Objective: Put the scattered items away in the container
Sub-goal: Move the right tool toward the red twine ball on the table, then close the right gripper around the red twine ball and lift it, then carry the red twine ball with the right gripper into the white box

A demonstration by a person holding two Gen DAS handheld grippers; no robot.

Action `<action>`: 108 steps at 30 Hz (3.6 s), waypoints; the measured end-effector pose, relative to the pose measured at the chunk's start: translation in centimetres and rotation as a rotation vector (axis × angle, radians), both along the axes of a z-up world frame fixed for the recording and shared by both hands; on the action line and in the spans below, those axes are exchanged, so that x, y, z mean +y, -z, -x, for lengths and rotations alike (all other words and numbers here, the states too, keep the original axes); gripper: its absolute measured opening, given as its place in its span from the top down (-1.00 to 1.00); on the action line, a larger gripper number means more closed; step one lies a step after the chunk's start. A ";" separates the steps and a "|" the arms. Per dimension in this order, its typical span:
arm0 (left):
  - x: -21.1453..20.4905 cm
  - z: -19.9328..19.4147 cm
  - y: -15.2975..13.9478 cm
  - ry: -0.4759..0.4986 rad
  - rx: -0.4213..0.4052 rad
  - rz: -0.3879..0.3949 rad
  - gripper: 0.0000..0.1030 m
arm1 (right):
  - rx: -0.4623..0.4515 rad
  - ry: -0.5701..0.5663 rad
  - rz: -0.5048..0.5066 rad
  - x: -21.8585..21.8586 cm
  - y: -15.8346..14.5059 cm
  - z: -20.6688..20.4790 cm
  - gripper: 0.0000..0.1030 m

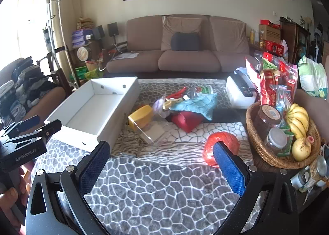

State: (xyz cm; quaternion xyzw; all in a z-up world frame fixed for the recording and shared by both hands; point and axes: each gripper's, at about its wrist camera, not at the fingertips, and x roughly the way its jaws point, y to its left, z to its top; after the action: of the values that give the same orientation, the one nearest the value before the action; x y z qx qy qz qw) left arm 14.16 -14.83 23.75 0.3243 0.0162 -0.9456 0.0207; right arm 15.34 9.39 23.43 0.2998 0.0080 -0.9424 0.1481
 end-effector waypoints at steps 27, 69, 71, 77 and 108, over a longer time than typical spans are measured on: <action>-7.2 -3.4 -1.4 -0.089 0.024 -0.101 -0.88 | -0.012 -0.065 0.043 -5.0 -0.6 -2.8 -0.80; 15.0 8.2 10.6 0.311 -0.162 -0.097 -0.74 | -0.271 0.165 0.213 14.7 12.3 8.5 -0.77; 15.3 8.7 11.2 0.316 -0.169 -0.100 -0.75 | -0.287 0.184 0.228 14.7 13.3 10.2 -0.77; 15.3 10.2 12.5 0.322 -0.188 -0.117 -0.75 | -0.320 0.213 0.195 13.8 15.8 14.7 -0.77; 13.2 7.8 11.7 0.410 -0.193 -0.165 -0.75 | -0.316 0.062 0.372 9.1 11.3 12.4 -0.86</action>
State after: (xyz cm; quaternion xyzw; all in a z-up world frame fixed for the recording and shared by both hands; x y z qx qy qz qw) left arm 6.39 -1.63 12.07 0.4102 0.0252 -0.8902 -0.1966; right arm 2.90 18.54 12.15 0.4113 -0.1980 -0.8731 0.1712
